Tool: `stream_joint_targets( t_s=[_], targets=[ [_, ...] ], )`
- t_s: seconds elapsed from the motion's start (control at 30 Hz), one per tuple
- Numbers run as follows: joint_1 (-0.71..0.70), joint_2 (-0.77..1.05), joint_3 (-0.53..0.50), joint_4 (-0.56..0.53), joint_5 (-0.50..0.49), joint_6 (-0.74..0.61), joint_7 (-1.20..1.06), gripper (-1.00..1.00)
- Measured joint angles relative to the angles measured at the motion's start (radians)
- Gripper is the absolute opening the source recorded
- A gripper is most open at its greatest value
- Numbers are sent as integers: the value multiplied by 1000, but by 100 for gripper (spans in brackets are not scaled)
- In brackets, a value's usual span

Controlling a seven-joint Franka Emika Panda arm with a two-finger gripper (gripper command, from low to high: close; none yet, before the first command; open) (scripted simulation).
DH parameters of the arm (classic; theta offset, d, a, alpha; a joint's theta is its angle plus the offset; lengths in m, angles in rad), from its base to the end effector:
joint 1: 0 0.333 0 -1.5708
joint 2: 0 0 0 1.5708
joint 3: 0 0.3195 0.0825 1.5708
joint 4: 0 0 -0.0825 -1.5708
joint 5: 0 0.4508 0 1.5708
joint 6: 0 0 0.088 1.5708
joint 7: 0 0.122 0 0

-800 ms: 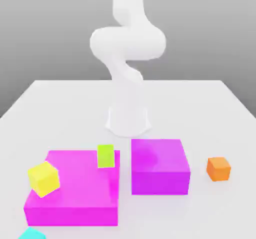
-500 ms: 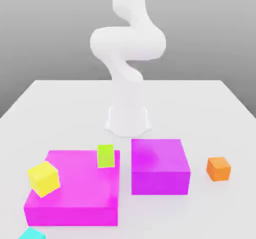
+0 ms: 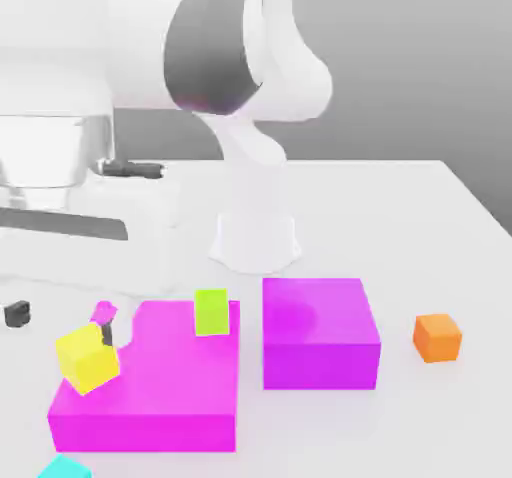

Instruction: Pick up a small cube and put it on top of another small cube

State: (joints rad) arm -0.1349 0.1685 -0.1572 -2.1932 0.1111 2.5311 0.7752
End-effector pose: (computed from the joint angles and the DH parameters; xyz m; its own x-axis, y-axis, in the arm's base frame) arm 0.5917 -0.1785 0.2675 0.4024 -0.9115 0.0846 -0.8983 -0.4110 -0.1557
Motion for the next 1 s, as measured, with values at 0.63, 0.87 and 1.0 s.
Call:
stream_joint_targets(
  t_s=[0.63, 0.87, 1.0],
  targets=[
    [-88, 419, 17, 65, 73, 173, -36, -100],
    [-61, 191, -35, -30, 42, 38, 37, -100],
    [-52, 47, -72, -127, 22, -7, 132, -100]
  ],
)
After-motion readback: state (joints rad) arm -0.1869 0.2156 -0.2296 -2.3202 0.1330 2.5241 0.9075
